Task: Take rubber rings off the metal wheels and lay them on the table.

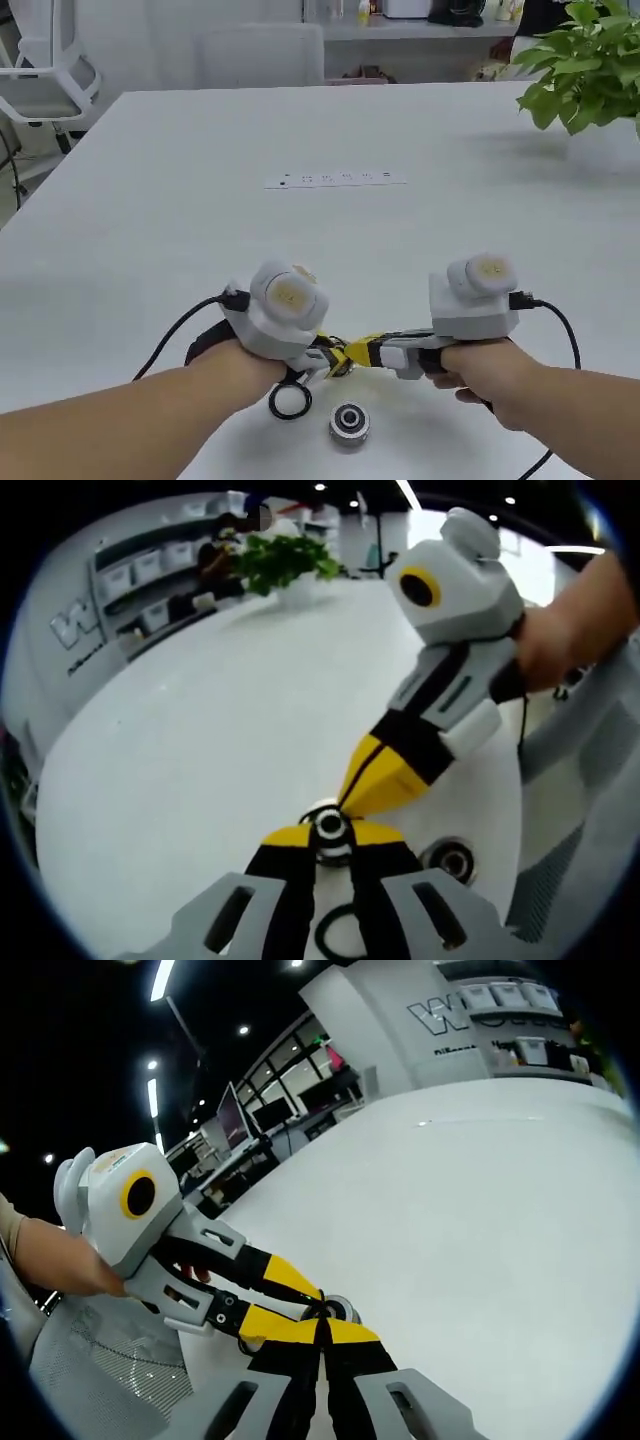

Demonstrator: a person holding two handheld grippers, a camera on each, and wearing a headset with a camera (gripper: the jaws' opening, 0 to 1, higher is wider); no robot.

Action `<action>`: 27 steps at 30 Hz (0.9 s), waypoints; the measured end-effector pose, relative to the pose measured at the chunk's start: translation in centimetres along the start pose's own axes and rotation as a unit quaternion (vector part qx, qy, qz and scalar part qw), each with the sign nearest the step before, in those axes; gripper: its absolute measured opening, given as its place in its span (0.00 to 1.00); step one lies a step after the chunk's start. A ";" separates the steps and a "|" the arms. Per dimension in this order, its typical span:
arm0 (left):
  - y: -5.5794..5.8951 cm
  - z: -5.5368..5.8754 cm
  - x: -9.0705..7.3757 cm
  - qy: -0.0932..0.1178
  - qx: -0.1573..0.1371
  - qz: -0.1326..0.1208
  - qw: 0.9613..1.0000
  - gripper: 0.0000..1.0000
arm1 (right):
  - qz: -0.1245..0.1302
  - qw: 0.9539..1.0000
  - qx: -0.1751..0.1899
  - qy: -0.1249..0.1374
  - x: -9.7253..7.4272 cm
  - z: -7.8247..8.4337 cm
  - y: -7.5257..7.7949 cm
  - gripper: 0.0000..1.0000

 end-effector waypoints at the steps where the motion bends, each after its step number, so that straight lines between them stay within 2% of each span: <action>1: 0.0 0.1 0.0 0.003 0.001 0.000 1.000 0.13 | 0.001 1.000 0.001 0.000 0.0 0.0 0.0 0.00; 2: 0.0 0.1 0.0 0.006 0.001 0.001 1.000 0.13 | 0.001 1.000 0.003 -0.002 0.0 0.0 0.1 0.00; 4: -0.1 0.2 0.0 0.019 -0.018 0.004 1.000 0.14 | 0.000 1.000 0.007 -0.002 0.0 0.0 0.0 0.00; 5: -0.2 0.3 0.0 0.030 -0.041 0.007 0.999 0.14 | -0.001 1.000 0.007 -0.002 0.0 0.0 0.0 0.00; 7: -0.2 0.3 -0.1 0.038 -0.054 0.015 0.998 0.15 | -0.003 1.000 0.008 -0.003 0.0 -0.1 -0.2 0.00; 9: -0.1 0.4 -0.2 0.035 -0.044 0.009 0.998 0.17 | -0.002 1.000 0.006 -0.002 -0.2 -0.2 -0.4 0.00; 12: 0.1 0.6 -0.5 0.036 -0.044 0.016 0.998 0.21 | -0.004 1.000 0.007 0.000 -0.2 -0.3 -0.4 0.00; 20: -0.1 0.6 -3.0 0.072 -0.057 0.018 0.996 0.28 | -0.014 1.000 0.016 0.011 -0.6 -0.8 -1.0 0.00; 23: -0.2 0.7 -3.8 0.076 -0.064 0.021 0.995 0.33 | -0.018 1.000 0.013 0.013 -0.8 -0.9 -1.4 0.00; 27: 0.1 0.9 -5.3 0.083 -0.054 0.021 0.995 0.39 | -0.025 1.000 0.010 0.015 -0.9 -1.2 -1.8 0.00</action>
Point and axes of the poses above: the centre of the closed fingertips' face, and the gripper's own axes: x roughly forward along the fingers, y roughly to its right, z roughly out of its underside, the point moved 10 cm from there along -x, roughly backward along the fingers, and after that the axes turned 10 degrees about z, right-handed, at the moved point
